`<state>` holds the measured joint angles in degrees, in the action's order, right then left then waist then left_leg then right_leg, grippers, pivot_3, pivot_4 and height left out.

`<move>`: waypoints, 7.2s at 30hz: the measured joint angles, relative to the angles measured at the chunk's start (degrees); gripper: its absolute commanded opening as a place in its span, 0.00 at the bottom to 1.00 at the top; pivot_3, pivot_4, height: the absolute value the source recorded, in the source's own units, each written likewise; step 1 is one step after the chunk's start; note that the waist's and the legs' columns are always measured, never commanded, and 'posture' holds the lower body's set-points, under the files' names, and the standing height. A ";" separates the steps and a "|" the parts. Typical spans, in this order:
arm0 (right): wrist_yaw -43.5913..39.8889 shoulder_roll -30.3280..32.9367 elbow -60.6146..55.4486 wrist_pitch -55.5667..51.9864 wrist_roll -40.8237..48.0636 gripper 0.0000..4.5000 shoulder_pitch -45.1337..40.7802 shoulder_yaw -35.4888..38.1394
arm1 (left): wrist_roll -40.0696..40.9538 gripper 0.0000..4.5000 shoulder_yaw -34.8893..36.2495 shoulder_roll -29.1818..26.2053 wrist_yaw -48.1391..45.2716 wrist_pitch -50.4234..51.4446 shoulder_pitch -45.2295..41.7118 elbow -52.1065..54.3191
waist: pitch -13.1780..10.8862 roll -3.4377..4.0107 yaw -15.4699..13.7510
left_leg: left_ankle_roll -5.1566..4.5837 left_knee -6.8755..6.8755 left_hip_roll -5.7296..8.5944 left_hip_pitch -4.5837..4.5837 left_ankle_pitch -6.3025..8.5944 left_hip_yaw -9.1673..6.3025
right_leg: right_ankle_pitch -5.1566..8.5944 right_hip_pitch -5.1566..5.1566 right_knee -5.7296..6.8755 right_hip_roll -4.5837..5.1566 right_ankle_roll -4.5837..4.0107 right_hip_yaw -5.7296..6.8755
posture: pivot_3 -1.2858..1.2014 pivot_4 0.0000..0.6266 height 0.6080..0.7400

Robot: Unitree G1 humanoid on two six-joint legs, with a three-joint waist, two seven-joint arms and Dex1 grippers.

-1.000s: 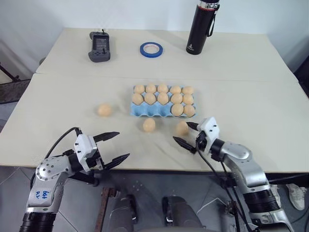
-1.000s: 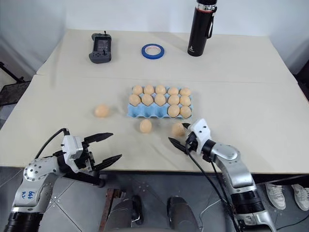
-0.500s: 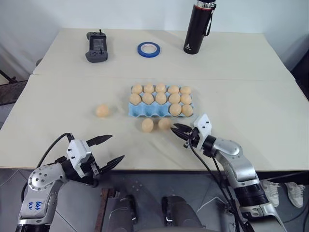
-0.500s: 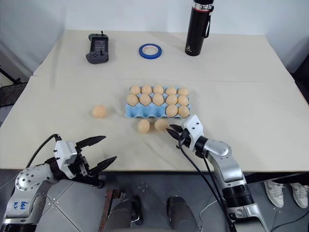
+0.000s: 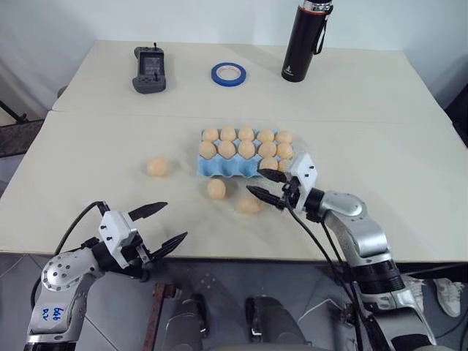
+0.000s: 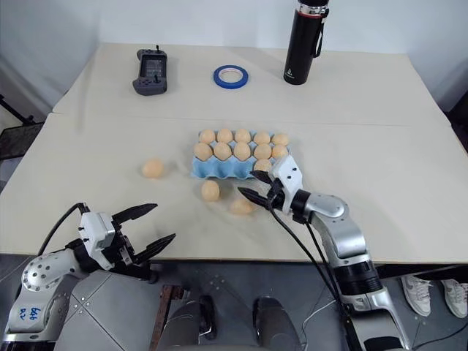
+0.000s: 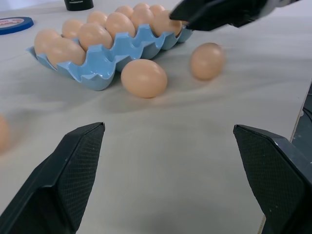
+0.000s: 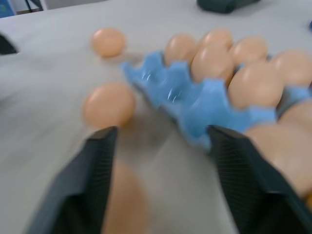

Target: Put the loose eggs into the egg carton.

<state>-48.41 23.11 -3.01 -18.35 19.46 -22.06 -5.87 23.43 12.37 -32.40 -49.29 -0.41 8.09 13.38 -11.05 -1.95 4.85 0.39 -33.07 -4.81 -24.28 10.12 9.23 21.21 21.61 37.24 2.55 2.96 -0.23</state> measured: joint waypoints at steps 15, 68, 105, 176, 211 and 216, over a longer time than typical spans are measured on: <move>0.80 -2.15 6.34 2.36 -4.84 0.97 -2.65 -3.17 | 0.01 1.00 -2.20 0.02 -0.88 0.43 -2.88 -0.15 | 0.00 0.00 0.14 | 0.04 -0.03 -0.01 0.04 -0.02 0.00 | 0.01 0.01 0.06 -0.02 -0.02 -0.01 | 0.52 0.24 1.00; 5.88 -10.51 25.07 13.47 -8.69 1.00 -17.04 -0.16 | -0.13 1.00 -3.30 0.68 0.97 0.62 -3.06 -0.10 | 0.00 0.00 0.49 | 0.08 0.00 -0.03 0.00 -0.02 0.05 | 0.06 0.11 0.16 -0.05 -0.08 -0.03 | 0.52 0.24 1.00; -12.00 8.42 -1.24 20.46 4.84 1.00 14.13 12.39 | -11.24 1.00 -11.92 13.03 16.33 5.49 -17.18 -9.65 | 0.00 -0.01 -0.86 | -0.05 -0.47 0.02 0.07 0.01 -0.14 | -0.01 -0.17 0.23 -0.08 0.13 -0.01 | 0.52 0.24 1.00; -13.42 3.17 3.72 21.77 4.99 1.00 6.40 6.09 | -3.96 0.99 8.60 9.82 16.36 -0.75 1.76 -2.91 | 0.00 -0.01 -1.41 | -0.21 -0.48 0.00 0.03 0.11 -0.08 | -0.02 -0.15 0.18 0.09 0.10 0.00 | 0.52 0.24 1.00; -10.79 1.06 3.51 22.04 3.34 1.00 4.93 4.81 | -9.14 0.35 -0.49 12.19 22.79 3.68 -34.57 -37.01 | 0.00 -0.05 -1.71 | -0.16 -0.82 -0.06 0.00 0.11 0.06 | -0.08 -0.13 0.46 -0.13 0.30 -0.06 | 0.52 0.24 1.00; -10.19 0.97 3.46 22.05 3.29 1.00 5.09 4.80 | -6.51 0.35 -3.79 12.27 14.91 4.97 -35.49 -30.05 | 0.00 -0.05 -1.79 | -0.14 -0.81 -0.05 0.00 0.09 0.08 | -0.08 -0.13 0.46 -0.13 0.30 -0.06 | 0.52 0.24 1.00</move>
<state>-58.60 24.08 0.44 3.71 22.75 -16.97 -1.07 16.92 8.58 -20.13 -34.39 4.56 -27.39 -16.67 -11.06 -2.00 3.06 0.26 -33.88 -4.85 -24.28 10.21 9.31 21.13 21.48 37.71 2.42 3.26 -0.28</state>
